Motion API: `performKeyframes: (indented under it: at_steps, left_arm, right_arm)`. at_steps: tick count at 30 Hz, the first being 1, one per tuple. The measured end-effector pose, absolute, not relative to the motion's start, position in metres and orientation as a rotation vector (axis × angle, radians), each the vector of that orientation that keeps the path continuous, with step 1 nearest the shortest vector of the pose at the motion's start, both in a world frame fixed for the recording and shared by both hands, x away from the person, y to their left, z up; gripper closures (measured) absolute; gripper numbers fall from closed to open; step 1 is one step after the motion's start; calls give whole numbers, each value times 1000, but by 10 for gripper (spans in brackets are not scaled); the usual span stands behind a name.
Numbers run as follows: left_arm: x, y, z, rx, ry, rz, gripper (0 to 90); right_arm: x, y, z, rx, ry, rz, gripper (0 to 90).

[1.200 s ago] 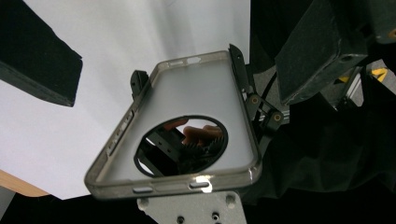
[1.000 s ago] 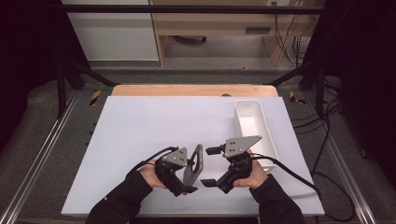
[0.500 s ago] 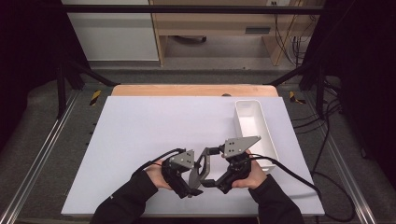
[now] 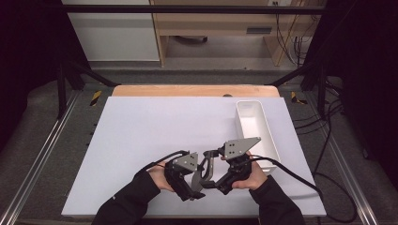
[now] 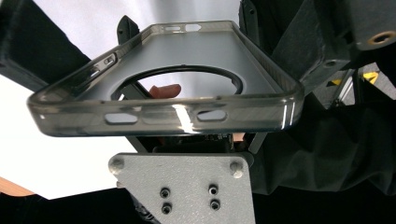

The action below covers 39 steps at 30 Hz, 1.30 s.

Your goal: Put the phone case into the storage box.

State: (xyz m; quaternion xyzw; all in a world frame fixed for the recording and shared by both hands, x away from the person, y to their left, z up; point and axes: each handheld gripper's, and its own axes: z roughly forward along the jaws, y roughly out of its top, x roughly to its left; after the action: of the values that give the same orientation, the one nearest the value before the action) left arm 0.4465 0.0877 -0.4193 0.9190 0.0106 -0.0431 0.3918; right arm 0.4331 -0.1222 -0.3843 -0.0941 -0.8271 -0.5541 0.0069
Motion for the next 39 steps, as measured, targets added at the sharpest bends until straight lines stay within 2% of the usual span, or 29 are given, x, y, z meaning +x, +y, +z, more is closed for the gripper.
performKeyframes:
  at_steps: [5, 30, 39]
  left_arm:
    - [446, 88, -419, 2335, 23, -106, 117]
    - [445, 90, -419, 2329, 11, -85, 108]
    - [445, 105, -412, 2317, 64, -31, 36]
  right_arm:
    - [433, -123, -384, -281, -2588, -1735, 109]
    - [432, -123, -384, -274, -2593, -1739, 125]
    - [433, -126, -380, -302, -2594, -1739, 124]
